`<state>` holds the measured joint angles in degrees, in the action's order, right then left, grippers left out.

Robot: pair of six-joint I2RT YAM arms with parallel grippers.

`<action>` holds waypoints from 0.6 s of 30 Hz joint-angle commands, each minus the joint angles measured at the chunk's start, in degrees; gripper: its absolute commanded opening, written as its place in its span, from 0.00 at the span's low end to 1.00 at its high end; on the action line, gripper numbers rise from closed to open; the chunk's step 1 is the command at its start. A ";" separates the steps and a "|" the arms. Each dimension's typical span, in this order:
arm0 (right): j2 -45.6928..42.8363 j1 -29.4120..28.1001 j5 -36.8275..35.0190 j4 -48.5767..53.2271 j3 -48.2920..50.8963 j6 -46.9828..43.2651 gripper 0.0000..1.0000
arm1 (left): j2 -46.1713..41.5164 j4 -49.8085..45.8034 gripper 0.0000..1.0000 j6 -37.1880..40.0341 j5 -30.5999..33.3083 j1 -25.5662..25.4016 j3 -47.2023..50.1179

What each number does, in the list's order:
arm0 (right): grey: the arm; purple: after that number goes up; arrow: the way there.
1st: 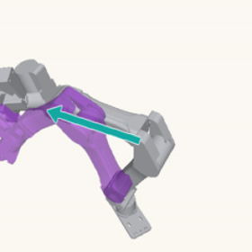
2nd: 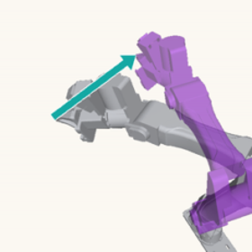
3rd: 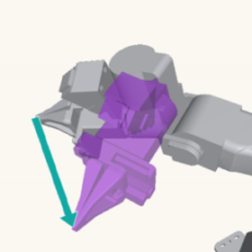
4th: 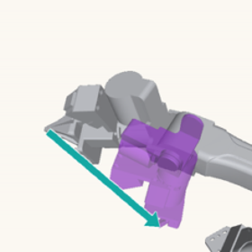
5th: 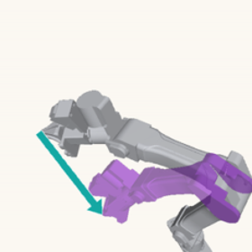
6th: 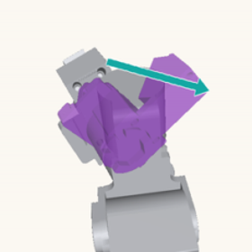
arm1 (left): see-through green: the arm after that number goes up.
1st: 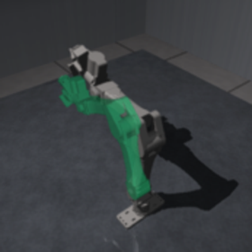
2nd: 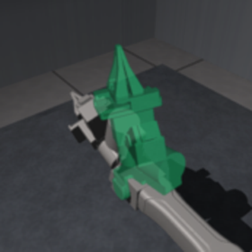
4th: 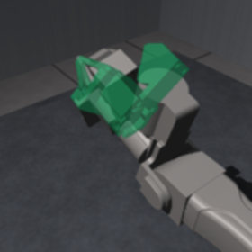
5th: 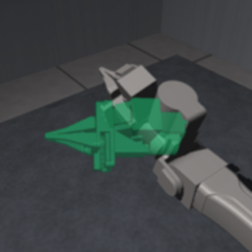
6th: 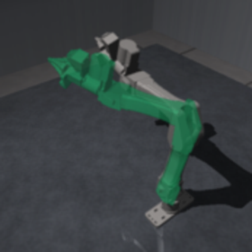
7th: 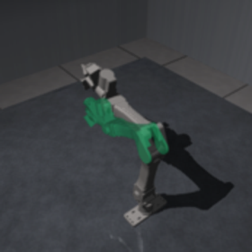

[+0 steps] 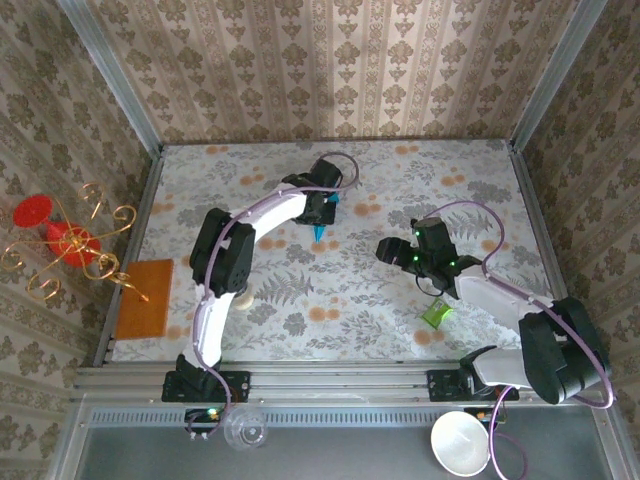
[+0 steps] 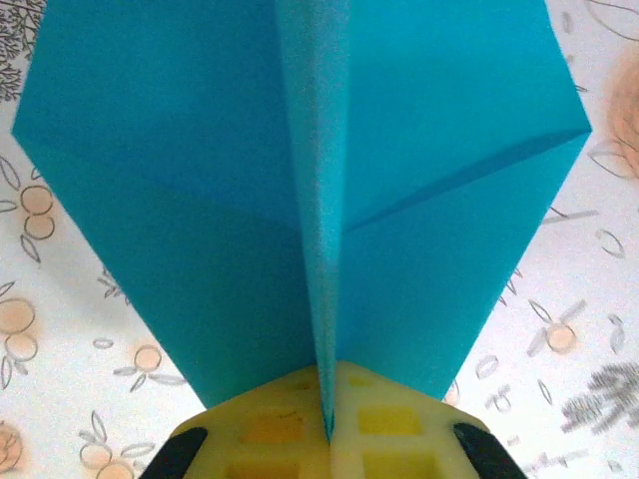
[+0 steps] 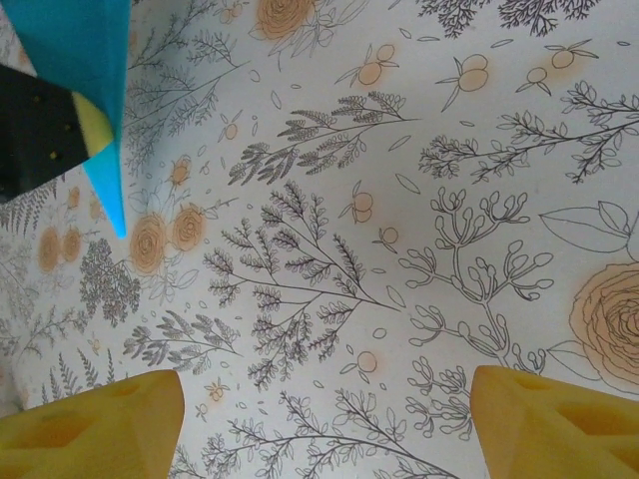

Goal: Fold a paper plane with a square sheet of paper (pick it up from the middle)
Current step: Move the paper plane to the top-center of the table.

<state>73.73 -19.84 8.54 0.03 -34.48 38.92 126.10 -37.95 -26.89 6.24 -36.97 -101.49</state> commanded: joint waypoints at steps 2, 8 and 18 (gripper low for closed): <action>-1.41 0.54 -0.18 1.29 0.38 -2.52 0.77 | 2.46 -3.19 0.09 -2.94 -0.94 1.52 -3.27; -0.57 0.83 -0.09 0.86 0.22 -2.69 0.77 | 3.95 -2.89 0.16 -3.52 -1.50 1.81 -3.41; 0.46 1.99 1.04 0.94 -0.25 -1.84 0.77 | 6.02 -4.65 0.29 -2.99 -0.18 1.99 -4.06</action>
<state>73.58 -18.24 8.73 0.27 -34.44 37.45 130.50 -40.14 -29.58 5.23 -35.20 -104.55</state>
